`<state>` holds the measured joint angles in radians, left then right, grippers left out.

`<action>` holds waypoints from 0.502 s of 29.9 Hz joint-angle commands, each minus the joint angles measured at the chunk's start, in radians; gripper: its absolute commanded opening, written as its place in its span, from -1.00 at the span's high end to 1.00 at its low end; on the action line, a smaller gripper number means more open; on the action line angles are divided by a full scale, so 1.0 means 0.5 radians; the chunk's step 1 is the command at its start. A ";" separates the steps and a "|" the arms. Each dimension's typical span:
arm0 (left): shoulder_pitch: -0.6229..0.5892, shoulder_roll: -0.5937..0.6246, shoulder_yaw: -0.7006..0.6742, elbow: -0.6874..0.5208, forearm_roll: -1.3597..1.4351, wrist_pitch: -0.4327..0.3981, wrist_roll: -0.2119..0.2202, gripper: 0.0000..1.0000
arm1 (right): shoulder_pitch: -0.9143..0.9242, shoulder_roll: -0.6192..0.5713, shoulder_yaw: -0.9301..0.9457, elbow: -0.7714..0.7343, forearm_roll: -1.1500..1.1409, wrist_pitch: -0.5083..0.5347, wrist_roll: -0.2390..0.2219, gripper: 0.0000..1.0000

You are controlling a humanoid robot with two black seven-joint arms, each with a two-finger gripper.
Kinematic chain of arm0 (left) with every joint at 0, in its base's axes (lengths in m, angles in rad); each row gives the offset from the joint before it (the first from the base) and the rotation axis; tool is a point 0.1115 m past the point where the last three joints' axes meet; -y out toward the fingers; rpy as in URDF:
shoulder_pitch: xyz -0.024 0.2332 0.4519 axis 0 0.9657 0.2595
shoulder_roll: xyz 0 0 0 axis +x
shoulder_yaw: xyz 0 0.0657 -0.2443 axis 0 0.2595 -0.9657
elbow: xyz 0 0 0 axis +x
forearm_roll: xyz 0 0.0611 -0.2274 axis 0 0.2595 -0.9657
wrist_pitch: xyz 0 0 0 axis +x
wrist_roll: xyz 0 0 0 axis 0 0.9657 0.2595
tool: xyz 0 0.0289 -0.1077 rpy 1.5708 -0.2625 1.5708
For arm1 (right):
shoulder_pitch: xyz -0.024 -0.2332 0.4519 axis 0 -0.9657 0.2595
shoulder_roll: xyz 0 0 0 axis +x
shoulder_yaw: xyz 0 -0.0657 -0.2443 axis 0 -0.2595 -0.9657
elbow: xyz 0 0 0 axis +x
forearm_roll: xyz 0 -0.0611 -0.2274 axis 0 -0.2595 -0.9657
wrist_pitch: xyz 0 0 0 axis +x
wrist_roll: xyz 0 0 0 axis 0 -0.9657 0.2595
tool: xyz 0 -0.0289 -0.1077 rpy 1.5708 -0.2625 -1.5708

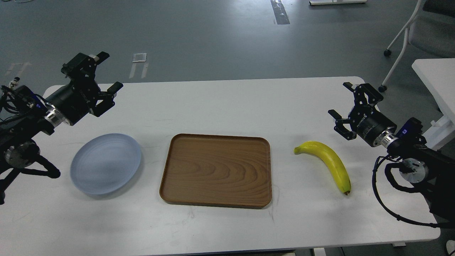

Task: Place banana on plate with both arms
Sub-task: 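Move the left gripper down toward the rim of the light blue plate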

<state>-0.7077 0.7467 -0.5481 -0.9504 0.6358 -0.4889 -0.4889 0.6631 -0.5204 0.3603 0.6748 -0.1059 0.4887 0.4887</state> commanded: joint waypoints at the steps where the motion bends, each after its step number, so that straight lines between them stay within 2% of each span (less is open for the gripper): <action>1: -0.017 0.209 0.004 -0.237 0.616 0.000 0.000 -1.00 | 0.005 0.004 0.000 0.000 0.000 0.000 0.000 -1.00; 3: -0.014 0.246 0.013 -0.265 0.881 0.000 0.000 -1.00 | 0.005 0.007 0.000 0.000 0.000 0.000 0.000 -1.00; 7: 0.044 0.292 0.068 -0.229 1.690 0.195 0.000 -1.00 | 0.008 0.013 0.003 0.000 0.000 0.000 0.000 -1.00; 11: 0.105 0.292 0.182 -0.088 1.943 0.376 0.000 -1.00 | 0.008 0.004 0.003 0.000 0.000 0.000 0.000 -1.00; 13: 0.124 0.277 0.338 0.066 1.965 0.520 0.000 -1.00 | 0.005 -0.002 0.003 0.003 0.000 0.000 0.000 -1.00; 15: 0.121 0.255 0.454 0.170 1.950 0.585 0.000 -1.00 | 0.002 -0.002 0.003 0.006 0.000 0.000 0.000 -1.00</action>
<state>-0.6509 0.8880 -0.4027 -0.9419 1.6075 -0.2551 -0.4889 0.6674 -0.5206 0.3621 0.6752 -0.1059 0.4886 0.4887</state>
